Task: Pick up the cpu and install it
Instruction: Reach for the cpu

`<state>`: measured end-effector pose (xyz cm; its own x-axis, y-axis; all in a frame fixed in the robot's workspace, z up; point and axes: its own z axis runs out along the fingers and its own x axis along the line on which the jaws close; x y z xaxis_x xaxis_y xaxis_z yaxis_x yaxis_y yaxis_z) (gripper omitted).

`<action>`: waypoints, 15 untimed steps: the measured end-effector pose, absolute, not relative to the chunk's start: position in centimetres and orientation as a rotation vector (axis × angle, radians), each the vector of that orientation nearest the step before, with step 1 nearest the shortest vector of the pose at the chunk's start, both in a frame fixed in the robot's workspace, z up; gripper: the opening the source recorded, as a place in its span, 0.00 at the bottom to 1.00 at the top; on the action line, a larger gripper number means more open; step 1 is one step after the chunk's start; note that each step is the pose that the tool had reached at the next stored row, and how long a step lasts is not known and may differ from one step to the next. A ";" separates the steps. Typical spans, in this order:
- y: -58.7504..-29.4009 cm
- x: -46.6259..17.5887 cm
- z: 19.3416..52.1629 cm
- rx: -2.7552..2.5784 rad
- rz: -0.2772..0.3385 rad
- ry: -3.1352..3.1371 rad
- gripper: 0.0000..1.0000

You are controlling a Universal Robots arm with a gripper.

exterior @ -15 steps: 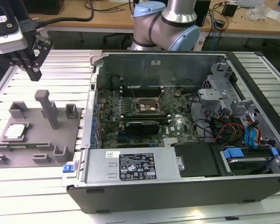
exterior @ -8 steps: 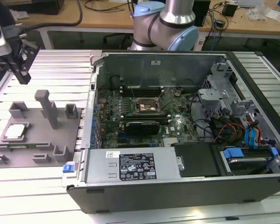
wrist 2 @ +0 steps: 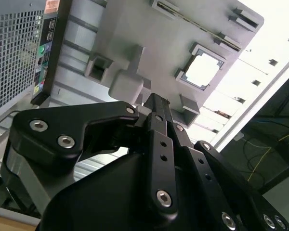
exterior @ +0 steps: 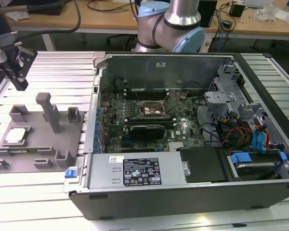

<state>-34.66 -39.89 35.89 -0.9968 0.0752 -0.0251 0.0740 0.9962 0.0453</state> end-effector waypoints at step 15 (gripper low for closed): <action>-39.9 -36.8 33.9 0.116 0.069 3.112 0.11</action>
<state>-36.75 -39.89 33.89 -0.9969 0.0753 -0.0250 0.0741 0.9962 0.0452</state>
